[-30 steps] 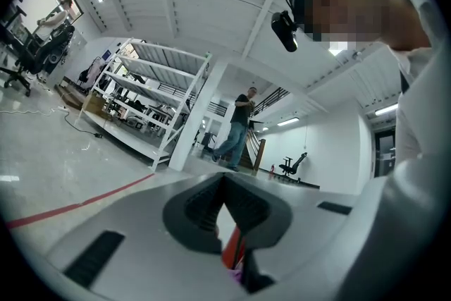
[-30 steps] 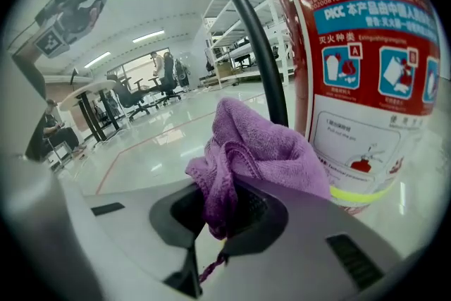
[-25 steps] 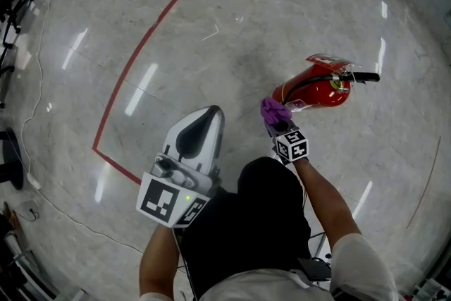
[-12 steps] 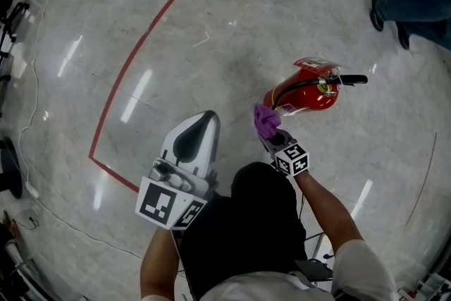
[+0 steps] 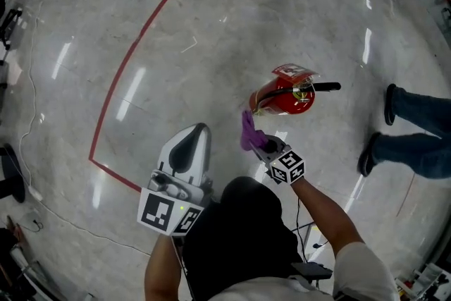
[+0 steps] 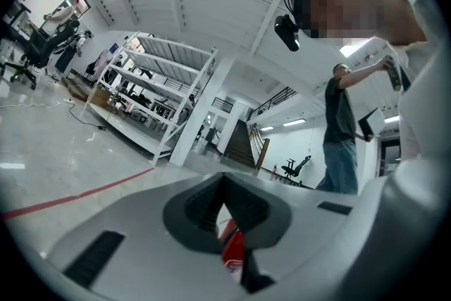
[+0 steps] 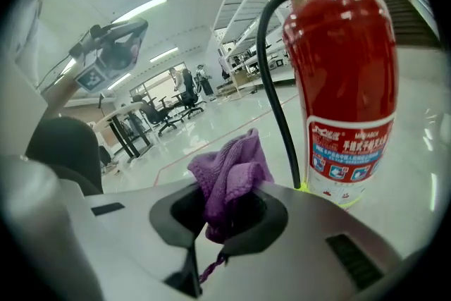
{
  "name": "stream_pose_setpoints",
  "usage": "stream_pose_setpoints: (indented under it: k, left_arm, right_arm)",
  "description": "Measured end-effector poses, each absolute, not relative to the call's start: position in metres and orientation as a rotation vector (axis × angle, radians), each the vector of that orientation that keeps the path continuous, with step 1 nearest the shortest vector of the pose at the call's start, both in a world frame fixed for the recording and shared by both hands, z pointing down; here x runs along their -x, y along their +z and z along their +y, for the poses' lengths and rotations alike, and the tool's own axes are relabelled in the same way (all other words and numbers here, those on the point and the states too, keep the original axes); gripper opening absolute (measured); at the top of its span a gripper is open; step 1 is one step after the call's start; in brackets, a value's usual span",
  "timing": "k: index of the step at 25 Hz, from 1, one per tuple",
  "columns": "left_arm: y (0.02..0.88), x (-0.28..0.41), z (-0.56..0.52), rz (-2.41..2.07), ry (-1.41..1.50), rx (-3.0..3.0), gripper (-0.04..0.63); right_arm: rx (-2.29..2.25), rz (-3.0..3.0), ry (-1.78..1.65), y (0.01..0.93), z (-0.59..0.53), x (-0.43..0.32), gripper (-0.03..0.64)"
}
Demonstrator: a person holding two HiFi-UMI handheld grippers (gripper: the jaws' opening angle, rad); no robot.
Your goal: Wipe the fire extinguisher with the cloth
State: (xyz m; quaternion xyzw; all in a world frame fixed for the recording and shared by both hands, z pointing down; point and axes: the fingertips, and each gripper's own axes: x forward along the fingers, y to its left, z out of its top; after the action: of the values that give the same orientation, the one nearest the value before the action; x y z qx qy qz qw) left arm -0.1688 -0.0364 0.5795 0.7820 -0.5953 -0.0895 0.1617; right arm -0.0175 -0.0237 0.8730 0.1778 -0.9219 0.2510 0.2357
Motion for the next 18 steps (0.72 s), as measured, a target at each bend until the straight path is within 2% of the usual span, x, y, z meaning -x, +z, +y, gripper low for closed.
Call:
stream_pose_setpoints:
  k: [6, 18]
  left_arm:
    - [0.508, 0.152, -0.04, -1.649, -0.209, -2.161, 0.005]
    - [0.268, 0.128, -0.045, -1.557, -0.191, -2.173, 0.004]
  right_arm:
    - [-0.512, -2.517, 0.746, 0.766, -0.018, 0.004, 0.049]
    - [-0.664, -2.569, 0.756, 0.452, -0.019, -0.013, 0.049]
